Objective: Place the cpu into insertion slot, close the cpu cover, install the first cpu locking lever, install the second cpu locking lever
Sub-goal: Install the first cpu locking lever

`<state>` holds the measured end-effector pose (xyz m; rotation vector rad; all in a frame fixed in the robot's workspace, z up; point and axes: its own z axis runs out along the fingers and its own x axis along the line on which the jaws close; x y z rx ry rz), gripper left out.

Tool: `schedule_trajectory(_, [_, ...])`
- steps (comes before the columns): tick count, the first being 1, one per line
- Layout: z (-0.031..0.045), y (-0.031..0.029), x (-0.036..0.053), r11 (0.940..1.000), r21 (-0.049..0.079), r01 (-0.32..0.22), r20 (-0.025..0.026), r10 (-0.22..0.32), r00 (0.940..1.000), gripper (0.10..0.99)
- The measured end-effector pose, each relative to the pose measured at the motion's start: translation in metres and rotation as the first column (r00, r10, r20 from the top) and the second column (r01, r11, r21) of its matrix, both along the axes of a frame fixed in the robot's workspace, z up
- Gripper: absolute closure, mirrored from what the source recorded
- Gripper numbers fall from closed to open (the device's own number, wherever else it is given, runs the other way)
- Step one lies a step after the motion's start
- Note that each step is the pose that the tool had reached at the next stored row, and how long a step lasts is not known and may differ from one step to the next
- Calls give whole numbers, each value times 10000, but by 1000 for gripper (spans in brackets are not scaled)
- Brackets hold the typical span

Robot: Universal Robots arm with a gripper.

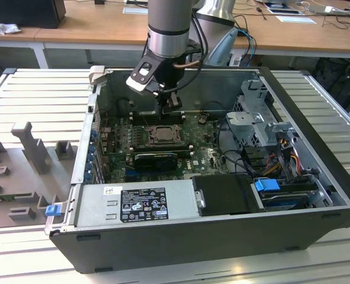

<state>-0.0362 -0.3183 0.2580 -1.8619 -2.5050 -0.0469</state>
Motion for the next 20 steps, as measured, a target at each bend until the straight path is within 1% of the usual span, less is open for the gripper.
schedule_trajectory(14, [0, 0, 0, 9974, 0, -715, 0, 715, 9974, 980])
schedule_trajectory(20, [0, 0, 0, 9933, -1, -1156, 0, 1156, 9933, 980])
